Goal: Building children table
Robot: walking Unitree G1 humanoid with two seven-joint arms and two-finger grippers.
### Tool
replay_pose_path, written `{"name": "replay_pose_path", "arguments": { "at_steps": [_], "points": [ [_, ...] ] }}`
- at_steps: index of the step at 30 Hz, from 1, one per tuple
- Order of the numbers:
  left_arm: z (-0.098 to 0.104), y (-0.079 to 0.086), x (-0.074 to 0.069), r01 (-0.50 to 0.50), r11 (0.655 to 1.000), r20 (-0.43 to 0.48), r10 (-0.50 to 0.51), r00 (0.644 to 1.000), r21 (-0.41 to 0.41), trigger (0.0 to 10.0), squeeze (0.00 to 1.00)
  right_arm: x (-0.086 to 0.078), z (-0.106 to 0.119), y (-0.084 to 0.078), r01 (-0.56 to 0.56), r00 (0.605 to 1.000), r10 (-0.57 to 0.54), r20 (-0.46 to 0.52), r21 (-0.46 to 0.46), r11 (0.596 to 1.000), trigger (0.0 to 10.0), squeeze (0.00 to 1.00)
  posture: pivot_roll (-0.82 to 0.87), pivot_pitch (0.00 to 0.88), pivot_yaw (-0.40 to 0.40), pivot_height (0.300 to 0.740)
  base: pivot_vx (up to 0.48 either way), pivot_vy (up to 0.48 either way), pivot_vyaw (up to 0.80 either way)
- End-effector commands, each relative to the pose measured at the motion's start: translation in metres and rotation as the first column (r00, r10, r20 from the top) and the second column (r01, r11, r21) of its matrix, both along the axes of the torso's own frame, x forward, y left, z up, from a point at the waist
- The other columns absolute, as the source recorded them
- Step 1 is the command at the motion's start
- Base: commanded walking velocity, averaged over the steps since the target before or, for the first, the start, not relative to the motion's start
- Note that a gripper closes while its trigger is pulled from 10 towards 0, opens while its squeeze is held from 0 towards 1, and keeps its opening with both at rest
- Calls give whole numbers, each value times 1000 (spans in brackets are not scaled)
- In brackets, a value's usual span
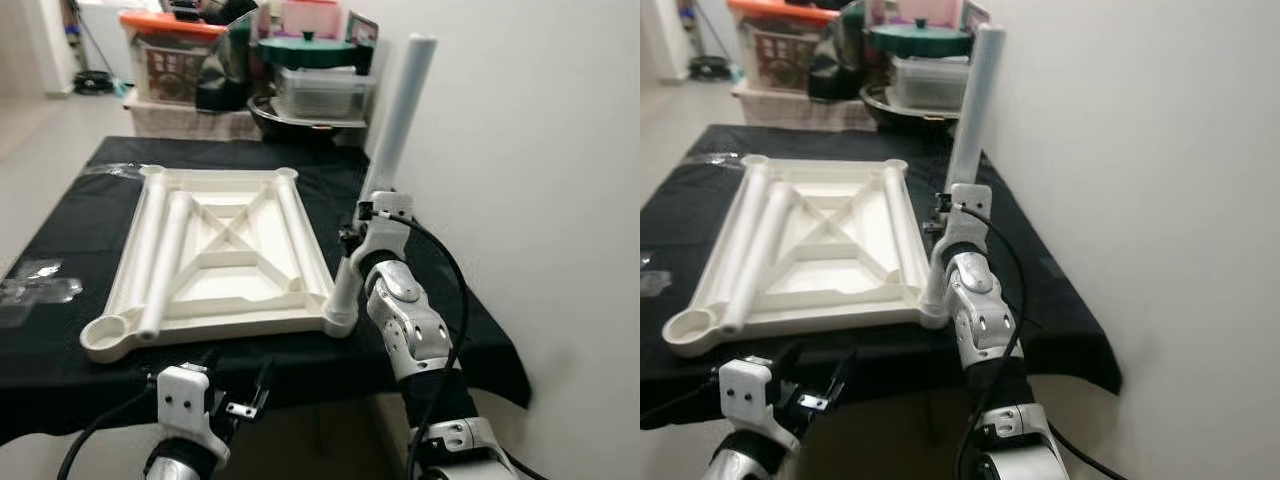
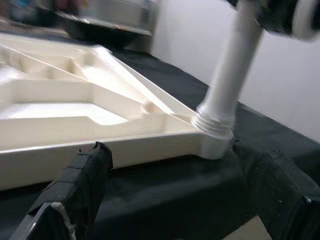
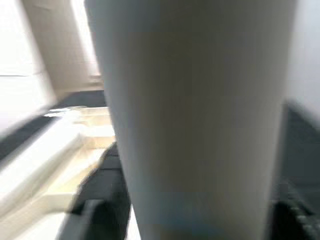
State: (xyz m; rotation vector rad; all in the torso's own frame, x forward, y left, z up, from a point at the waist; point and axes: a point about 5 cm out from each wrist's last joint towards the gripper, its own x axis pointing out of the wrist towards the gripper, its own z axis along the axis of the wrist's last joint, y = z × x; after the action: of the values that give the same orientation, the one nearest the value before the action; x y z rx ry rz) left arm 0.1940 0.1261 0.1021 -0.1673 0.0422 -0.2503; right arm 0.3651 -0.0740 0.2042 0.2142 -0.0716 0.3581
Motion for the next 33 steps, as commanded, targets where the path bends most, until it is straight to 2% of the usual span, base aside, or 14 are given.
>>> {"name": "replay_pose_path", "arguments": {
  "at_steps": [1, 3, 4, 9, 12, 13, 16, 18, 19, 21, 24, 28, 29, 33],
  "points": [
    [-5, -4, 0, 13, 1000, -25, -14, 1000, -9, 10000, 0, 5, 21, 4, -128, 988, 123, 91, 45, 991, 10000, 1000, 115, 0, -110, 740, 0, 0, 0],
    [-5, -4, 0, 8, 1000, -24, -8, 1000, -10, 10000, 0, 9, 31, 5, -218, 971, 213, 106, 31, 976, 10000, 1000, 121, 0, -114, 740, 0, 0, 0],
    [-4, -3, -1, 4, 1000, -23, -4, 1000, -9, 10000, 0, 10, 40, 8, -358, 927, 354, 125, 10, 934, 10000, 0, 131, 0, -121, 740, 0, 0, 0],
    [-4, -3, -1, -1, 1000, -21, 0, 1000, -9, 10000, 0, 3, 36, 8, -638, 750, 650, 124, -120, 760, 7843, 0, 142, 0, -125, 740, 0, 0, 0],
    [-4, -3, -1, 1, 1000, -21, -1, 1000, -11, 10000, 0, 1, 28, 9, -669, 725, 683, 89, -147, 729, 7843, 0, 142, 0, -125, 740, 0, 0, 0],
    [-4, -3, -1, 2, 1000, -20, -3, 1000, -11, 10000, 0, -2, 13, 14, -697, 705, 709, 23, -157, 699, 0, 0, 153, 0, -130, 740, 0, 0, 0],
    [-4, -3, -2, 3, 1000, -20, -3, 1000, -10, 10000, 0, -2, 7, 17, -703, 703, 711, 1, -151, 695, 0, 0, 153, 0, -130, 740, 0, 0, 0],
    [-4, -3, -3, -2, 1000, -19, 1, 1000, -7, 10000, 0, 12, -14, 22, -513, 858, 495, -136, -190, 837, 0, 0, 152, 0, -129, 740, 0, 0, 0],
    [-4, -3, -3, -2, 1000, -19, 1, 1000, -7, 10000, 0, 12, -14, 22, -513, 858, 495, -136, -190, 837, 0, 0, 152, 0, -129, 740, 0, 0, 0],
    [-4, -2, -4, -4, 1000, -21, 4, 1000, -7, 10000, 0, 30, -27, -3, -28, 982, -13, -189, -211, 977, 0, 0, 144, 0, -128, 740, 0, 0, 0],
    [-4, -4, -4, 2, 1000, -24, -2, 1000, -12, 10000, 0, 24, -40, -23, 315, 919, -351, -179, -201, 928, 0, 0, 129, 0, -116, 740, 0, 0, 0],
    [-4, -4, -3, 8, 1000, -26, -9, 1000, -16, 10000, 0, 14, -45, -17, 345, 909, -376, -182, -181, 921, 0, 0, 120, 0, -111, 740, 0, 0, 0],
    [-4, -5, -3, 22, 1000, -30, -22, 999, -19, 10000, 0, -3, -46, 14, 227, 948, -257, -186, -169, 959, 10000, 0, 92, 0, -94, 740, 0, 0, 0],
    [-5, -5, -2, 28, 999, -30, -29, 999, -20, 10000, 0, -10, -41, 30, 117, 976, -142, -168, -148, 982, 10000, 0, 88, 0, -92, 740, 0, 0, 0]
  ]
}}
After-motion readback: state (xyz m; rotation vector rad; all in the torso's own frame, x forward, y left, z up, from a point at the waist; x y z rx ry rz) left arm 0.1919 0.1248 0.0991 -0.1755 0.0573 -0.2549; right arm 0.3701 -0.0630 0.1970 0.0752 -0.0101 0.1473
